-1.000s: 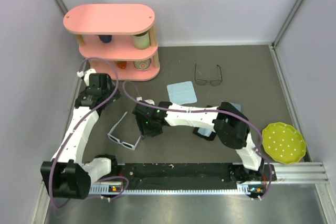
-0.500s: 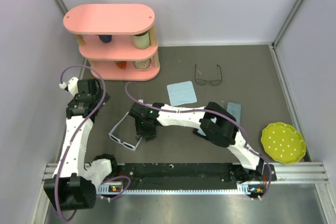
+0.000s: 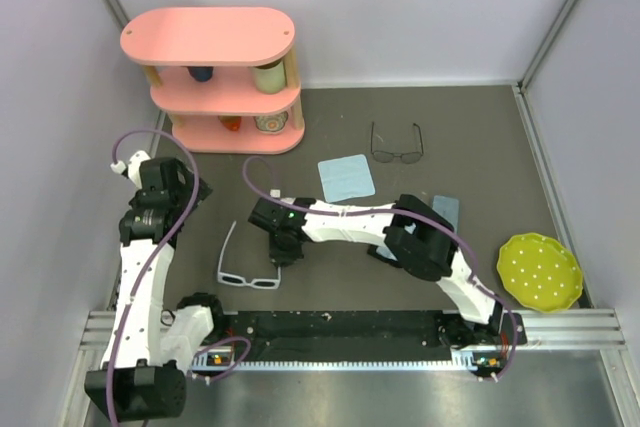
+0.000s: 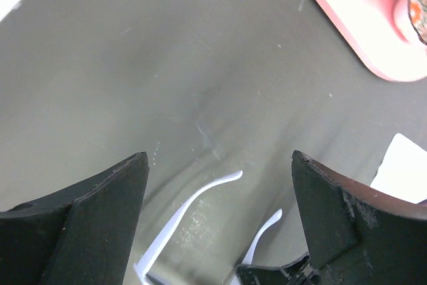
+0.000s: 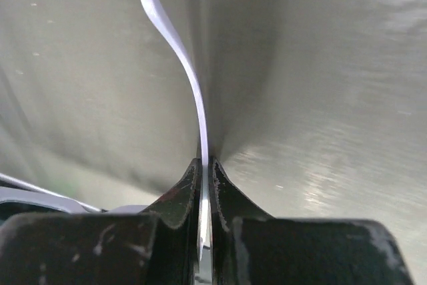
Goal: Organize the sunglasses
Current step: Pick up the right temple of the sunglasses from the corner of the board, then fold the left temple of the sunglasses on the sunglasses.
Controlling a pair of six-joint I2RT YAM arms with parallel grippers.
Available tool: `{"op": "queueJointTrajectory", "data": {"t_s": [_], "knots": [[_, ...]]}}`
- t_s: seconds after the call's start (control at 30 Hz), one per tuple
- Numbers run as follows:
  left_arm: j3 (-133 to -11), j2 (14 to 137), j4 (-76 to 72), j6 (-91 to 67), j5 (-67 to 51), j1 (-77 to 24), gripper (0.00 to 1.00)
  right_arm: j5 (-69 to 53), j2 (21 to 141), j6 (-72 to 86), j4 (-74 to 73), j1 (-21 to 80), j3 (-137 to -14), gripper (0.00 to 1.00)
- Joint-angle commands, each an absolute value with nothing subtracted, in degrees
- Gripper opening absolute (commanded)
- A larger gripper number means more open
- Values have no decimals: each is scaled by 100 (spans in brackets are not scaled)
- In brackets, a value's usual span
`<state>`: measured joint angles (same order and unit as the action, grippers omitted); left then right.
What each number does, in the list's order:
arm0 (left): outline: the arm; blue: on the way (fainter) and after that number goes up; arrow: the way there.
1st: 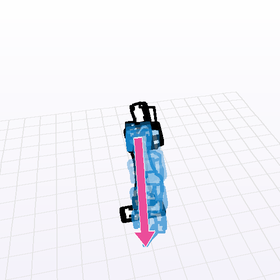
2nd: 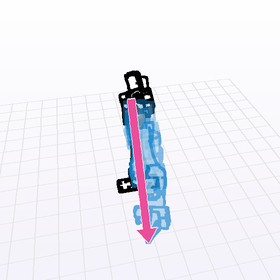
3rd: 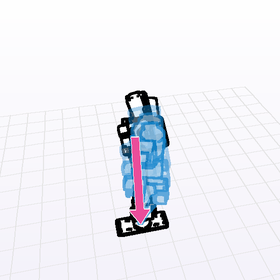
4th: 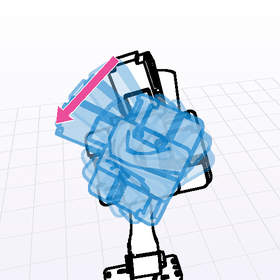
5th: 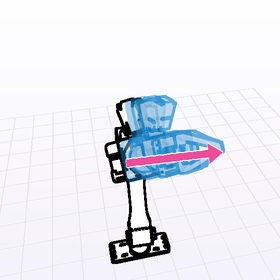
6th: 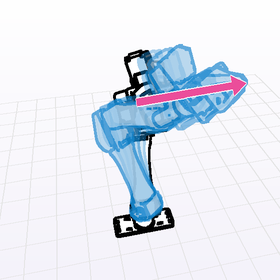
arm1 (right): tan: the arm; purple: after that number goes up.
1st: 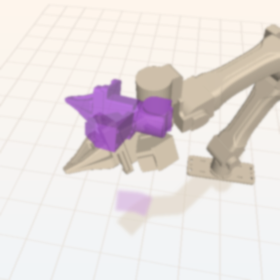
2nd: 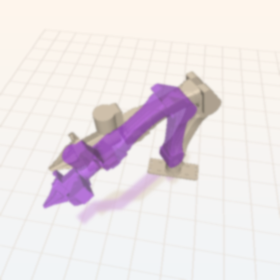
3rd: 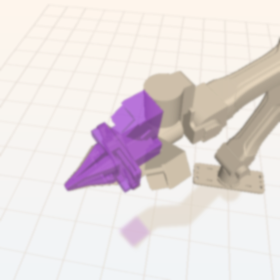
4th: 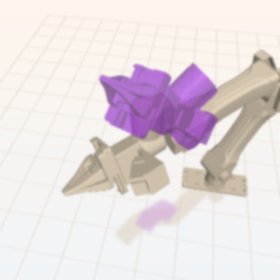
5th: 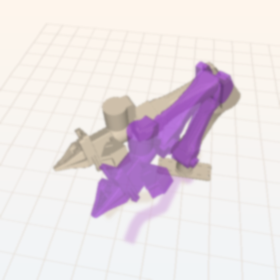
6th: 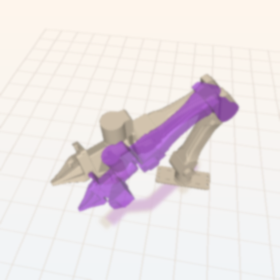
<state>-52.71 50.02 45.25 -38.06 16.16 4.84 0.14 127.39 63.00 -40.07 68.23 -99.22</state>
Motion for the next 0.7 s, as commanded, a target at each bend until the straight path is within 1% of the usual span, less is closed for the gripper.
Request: {"op": "queueJointTrajectory", "data": {"t_s": [0.0,0.07,0.2,0.27,0.3,0.37,0.4,0.47,0.5,0.53,0.57,0.6,0.63,0.67], "knots": [[-5195,4729,4631,-3507,871,519,92,1245,11884,5750,-4280,6742,-9485,0],[-5229,4667,4789,-3524,608,519,92,1537,11350,5608,-4324,6645,-9099,0],[-5343,4570,4835,-3472,27,510,92,2677,10303,5003,-4342,6566,-8491,0],[-5396,4640,4764,-3288,-542,510,91,3083,9907,4704,-4350,6548,-8307,0],[-5475,4693,4746,-3235,-1032,510,91,3381,9540,4415,-4359,6530,-8271,0],[-5572,4824,4746,-3138,-1641,510,83,3864,9186,4132,-4359,6530,-8209,0],[-5598,4860,4668,-3103,-2244,510,81,4006,8819,3861,-4351,6522,-8200,0],[-5695,4895,4492,-3085,-2801,501,69,4357,8509,3570,-4342,6504,-8218,0],[-5721,4887,4352,-3155,-3448,510,67,4412,8282,3299,-4350,6469,-8253,0],[-5756,4869,4020,-3234,-3715,518,65,4430,8158,3200,-4351,6434,-8296,0],[-5792,4817,3790,-3330,-4057,510,55,4473,8034,3130,-4342,6407,-8314,0],[-5792,4782,3510,-3592,-4731,518,51,4482,7850,2998,-4342,6381,-8341,0],[-5792,4755,3159,-3786,-5059,510,48,4482,7779,2927,-4342,6311,-8437,0],[-5862,4737,2642,-3962,-5315,484,39,4526,7709,2866,-4333,6302,-8481,0]]}}
